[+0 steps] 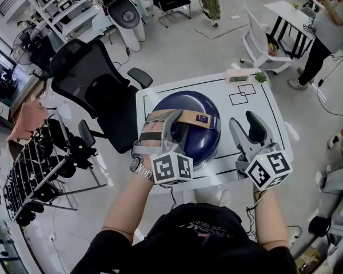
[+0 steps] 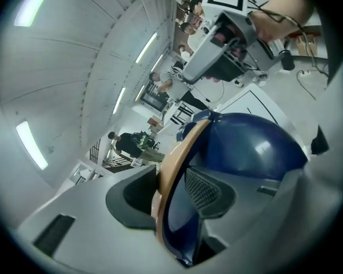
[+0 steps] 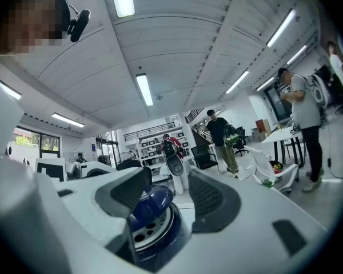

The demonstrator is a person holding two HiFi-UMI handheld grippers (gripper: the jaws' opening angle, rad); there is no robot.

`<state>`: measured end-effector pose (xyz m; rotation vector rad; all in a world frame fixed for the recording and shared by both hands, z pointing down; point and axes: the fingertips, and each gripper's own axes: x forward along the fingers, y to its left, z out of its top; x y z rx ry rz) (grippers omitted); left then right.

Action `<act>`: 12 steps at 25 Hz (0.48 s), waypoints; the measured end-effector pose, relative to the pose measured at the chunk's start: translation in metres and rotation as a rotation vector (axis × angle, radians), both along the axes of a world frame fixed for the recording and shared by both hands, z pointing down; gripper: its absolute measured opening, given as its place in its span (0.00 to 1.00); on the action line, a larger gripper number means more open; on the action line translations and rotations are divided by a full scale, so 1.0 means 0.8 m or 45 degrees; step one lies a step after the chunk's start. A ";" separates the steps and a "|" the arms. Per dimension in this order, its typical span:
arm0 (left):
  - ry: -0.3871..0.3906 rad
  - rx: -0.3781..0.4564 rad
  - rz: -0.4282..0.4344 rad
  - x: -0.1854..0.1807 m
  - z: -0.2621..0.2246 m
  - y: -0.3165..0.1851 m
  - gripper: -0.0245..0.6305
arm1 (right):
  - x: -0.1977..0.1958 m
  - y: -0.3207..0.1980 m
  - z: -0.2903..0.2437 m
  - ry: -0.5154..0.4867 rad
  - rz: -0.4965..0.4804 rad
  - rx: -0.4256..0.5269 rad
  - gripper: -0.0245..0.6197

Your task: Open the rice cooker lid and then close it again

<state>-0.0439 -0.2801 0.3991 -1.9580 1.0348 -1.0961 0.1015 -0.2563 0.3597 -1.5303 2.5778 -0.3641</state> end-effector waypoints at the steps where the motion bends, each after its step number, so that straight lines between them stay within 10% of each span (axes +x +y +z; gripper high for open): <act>1: -0.017 0.002 -0.001 0.002 0.002 0.000 0.27 | 0.000 0.000 0.000 0.002 -0.006 -0.001 0.41; 12: -0.142 0.004 -0.018 0.014 0.028 0.003 0.28 | 0.003 0.001 0.004 0.004 -0.061 -0.006 0.41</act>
